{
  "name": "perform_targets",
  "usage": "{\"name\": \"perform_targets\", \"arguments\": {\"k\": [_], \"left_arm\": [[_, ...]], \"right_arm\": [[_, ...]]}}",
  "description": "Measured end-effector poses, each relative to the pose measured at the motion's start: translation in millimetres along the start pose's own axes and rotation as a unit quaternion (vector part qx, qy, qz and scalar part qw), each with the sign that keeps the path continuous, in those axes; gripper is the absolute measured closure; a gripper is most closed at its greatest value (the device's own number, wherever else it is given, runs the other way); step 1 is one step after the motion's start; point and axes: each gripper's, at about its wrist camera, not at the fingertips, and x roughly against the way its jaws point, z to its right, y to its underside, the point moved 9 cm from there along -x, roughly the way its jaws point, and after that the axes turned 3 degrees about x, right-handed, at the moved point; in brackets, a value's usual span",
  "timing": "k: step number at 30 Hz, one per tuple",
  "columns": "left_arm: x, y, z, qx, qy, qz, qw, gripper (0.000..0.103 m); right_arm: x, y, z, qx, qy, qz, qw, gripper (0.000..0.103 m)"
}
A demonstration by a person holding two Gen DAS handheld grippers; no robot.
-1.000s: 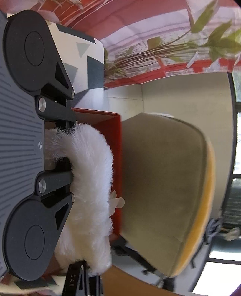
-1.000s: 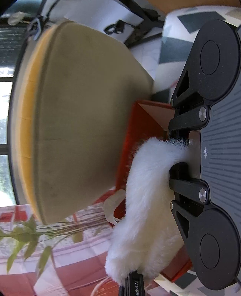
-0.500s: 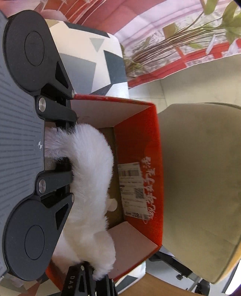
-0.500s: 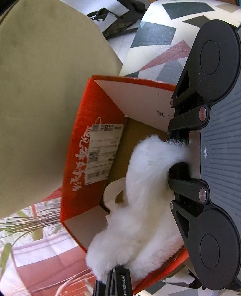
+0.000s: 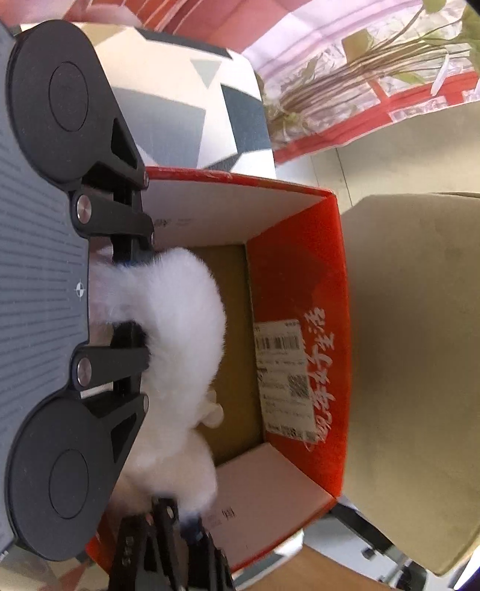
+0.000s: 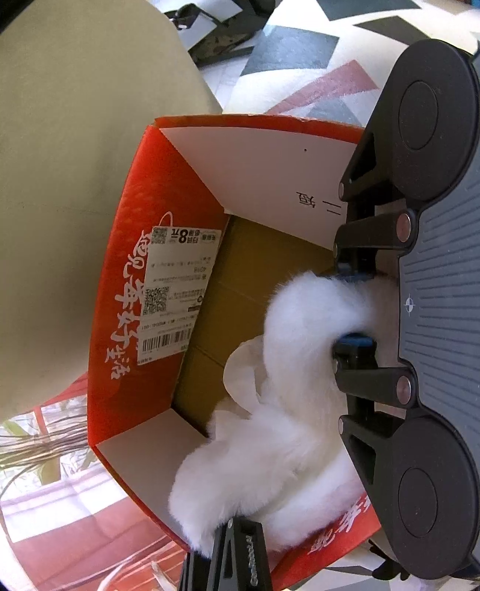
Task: Organize soft objects
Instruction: 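Open both grippers to release the plush inside the red box, then move both grippers back to the pile above the black eye mask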
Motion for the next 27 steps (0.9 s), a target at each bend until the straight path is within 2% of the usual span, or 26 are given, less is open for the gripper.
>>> {"name": "perform_targets", "arguments": {"k": [2,6,8,10,11,12,14,16,18,20,23,27], "left_arm": [[6,-3,3,-0.004,0.01,0.01,0.9999,0.056],[16,-10,7,-0.007,0.021,0.029,0.9993,0.039],[22,-13,5,0.002,0.025,0.037,0.999,0.024],[29,-16,3,0.008,0.024,0.047,0.9986,0.022],[33,-17,1,0.012,0.023,0.052,0.9983,0.022],[37,-18,-1,0.017,0.024,0.057,0.998,0.022],[47,-19,-3,0.027,0.032,0.067,0.9968,0.021],[58,-18,-5,0.035,0.036,0.08,0.9955,0.018],[71,-17,-8,0.042,0.037,0.096,0.9938,0.012],[84,-12,-9,0.049,0.038,0.109,0.9921,0.005],[102,-3,-10,0.056,0.035,0.122,0.9903,0.0],[125,15,-11,0.056,0.021,0.142,0.9881,0.0]], "right_arm": [[0,0,0,0.0,0.0,-0.001,1.0,0.078],[5,-3,0,0.002,0.004,0.002,1.0,0.071],[10,-4,0,0.0,0.005,0.008,1.0,0.067],[16,-5,-1,-0.001,0.004,0.016,1.0,0.06],[20,-5,-2,-0.001,0.005,0.021,1.0,0.054],[24,-6,-3,-0.001,0.008,0.026,1.0,0.042],[35,-8,-4,-0.004,0.017,0.041,0.999,0.033],[47,-9,-6,-0.008,0.015,0.059,0.998,0.028],[61,-10,-6,-0.02,0.012,0.078,0.997,0.01],[75,-9,-7,-0.029,0.012,0.099,0.995,0.006],[93,-4,-9,-0.043,0.006,0.121,0.992,0.0],[116,7,-13,-0.051,0.007,0.153,0.987,0.0]]}}
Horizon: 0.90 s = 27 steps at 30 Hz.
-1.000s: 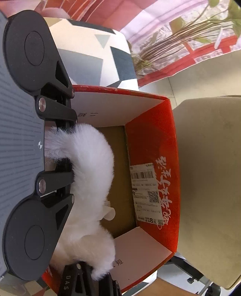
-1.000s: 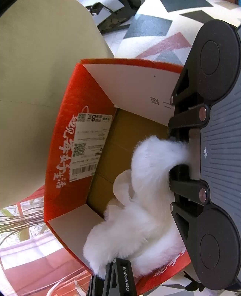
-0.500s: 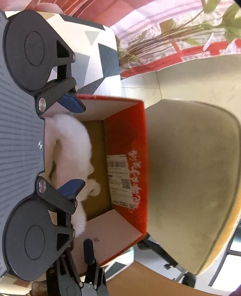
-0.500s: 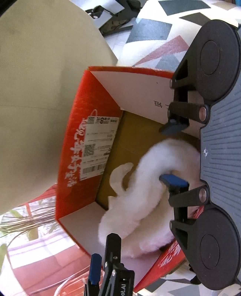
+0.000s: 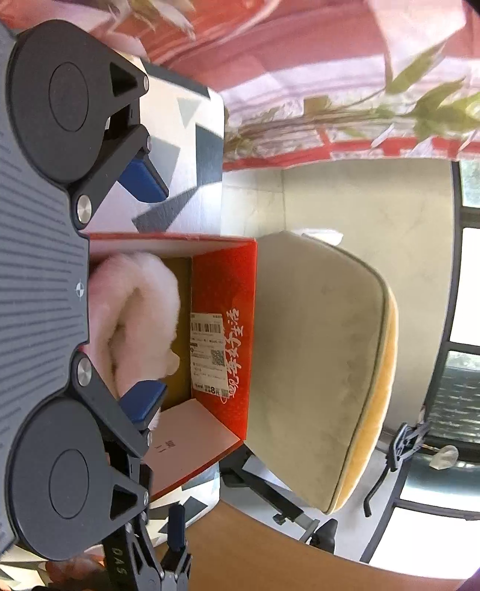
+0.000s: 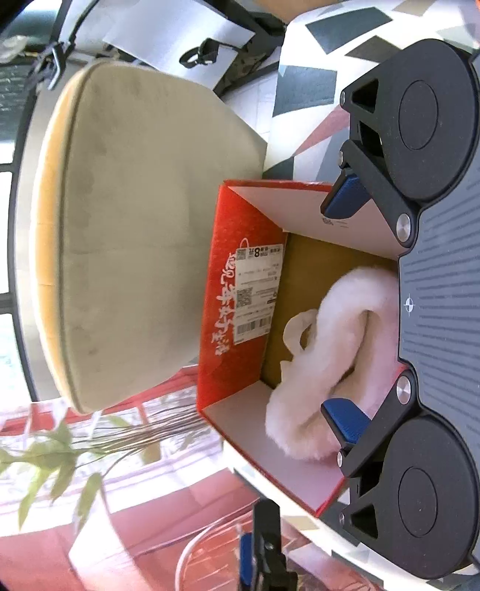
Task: Organize soft objects
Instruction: 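Move both grippers back to the pile above the black eye mask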
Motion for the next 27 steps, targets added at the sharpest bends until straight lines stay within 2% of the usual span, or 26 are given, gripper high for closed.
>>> {"name": "perform_targets", "arguments": {"k": [6,9,14,17,27], "left_arm": [[44,23,-7,-0.017,-0.048,0.044,0.9977,0.0],[61,38,-11,-0.014,-0.059,0.055,0.9966,0.0],[87,70,-14,0.009,-0.038,0.072,0.9966,0.0],[93,93,-16,0.026,-0.028,0.059,0.9975,0.0],[94,173,-19,0.062,-0.033,0.009,0.9975,0.001]], "right_arm": [[35,22,-9,-0.001,0.006,0.044,0.999,0.0],[51,39,-17,-0.003,0.001,0.06,0.998,0.0],[75,71,-34,0.002,-0.009,0.082,0.997,0.0],[85,91,-44,0.004,-0.013,0.089,0.996,0.0],[104,149,-62,0.021,-0.012,0.114,0.993,0.0]]}}
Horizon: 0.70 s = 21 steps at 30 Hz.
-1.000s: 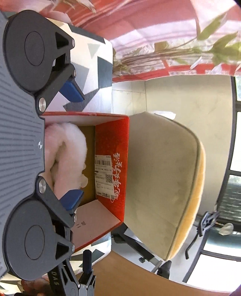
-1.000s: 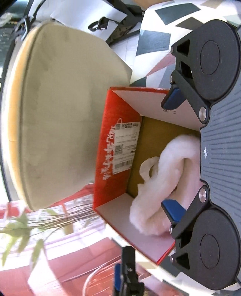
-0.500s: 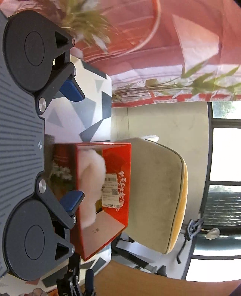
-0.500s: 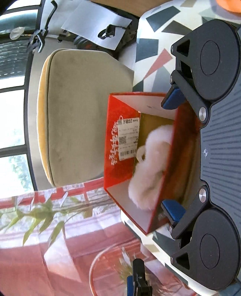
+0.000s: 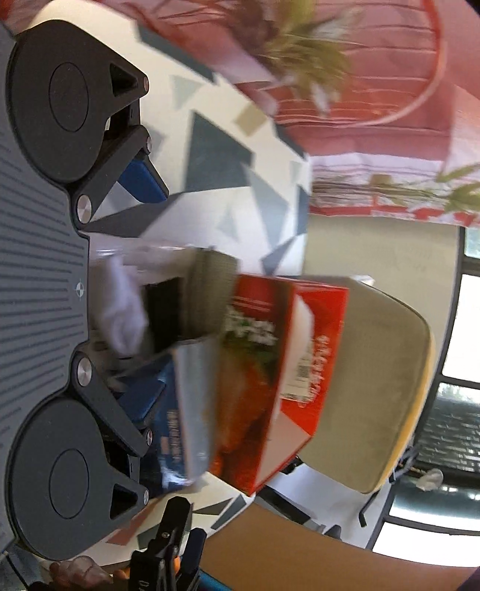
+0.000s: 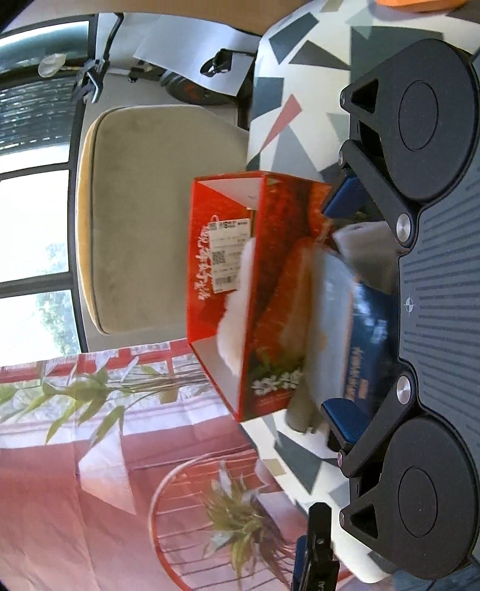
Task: Organize soft objects
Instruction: 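Move both grippers back to the pile above the black eye mask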
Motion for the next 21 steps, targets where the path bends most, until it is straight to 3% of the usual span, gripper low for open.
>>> {"name": "perform_targets", "arguments": {"k": [10,21], "left_arm": [[-10,39,0,-0.003,-0.004,-0.041,0.9992,0.007],[-15,72,14,-0.036,-0.008,-0.069,0.9969,0.007]], "right_arm": [[4,61,-2,-0.018,-0.01,-0.037,0.999,0.0],[-5,114,3,0.011,0.036,-0.111,0.993,0.001]]}}
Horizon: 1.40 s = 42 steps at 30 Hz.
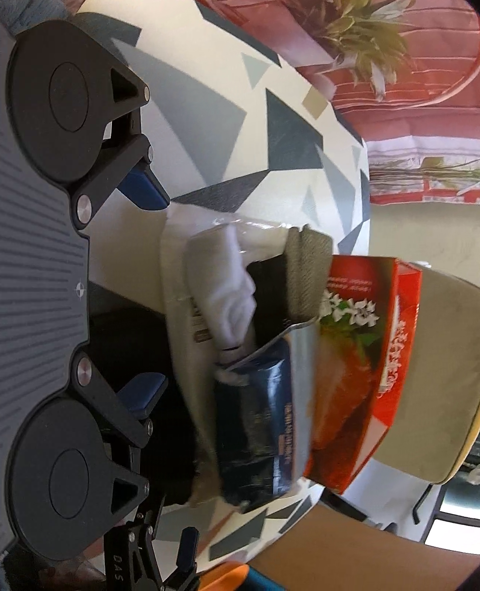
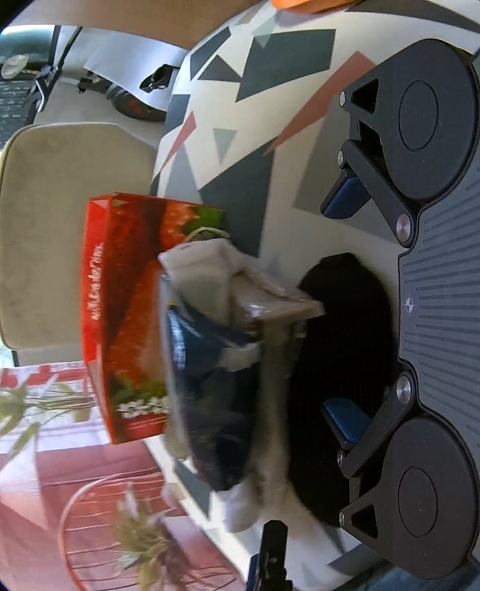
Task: Organize soft objects
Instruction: 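Move both grippers back to the pile above the black eye mask, then lower both grippers onto the black eye mask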
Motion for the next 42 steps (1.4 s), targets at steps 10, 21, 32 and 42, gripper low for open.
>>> {"name": "perform_targets", "arguments": {"k": [10,21,32,42], "left_arm": [[-1,25,1,-0.011,0.01,-0.024,0.9996,0.009],[-2,36,11,-0.022,0.039,-0.039,0.9983,0.009],[-9,45,27,-0.071,0.04,-0.047,0.9955,0.009],[-9,46,25,-0.076,0.027,-0.049,0.9955,0.009]], "right_arm": [[-10,26,-22,0.06,0.008,-0.034,0.998,0.001],[-19,23,-30,0.069,0.013,-0.035,0.997,0.001],[-24,14,-30,0.059,0.016,-0.011,0.998,0.004],[-20,19,-32,0.057,0.005,-0.014,0.998,0.005]]}}
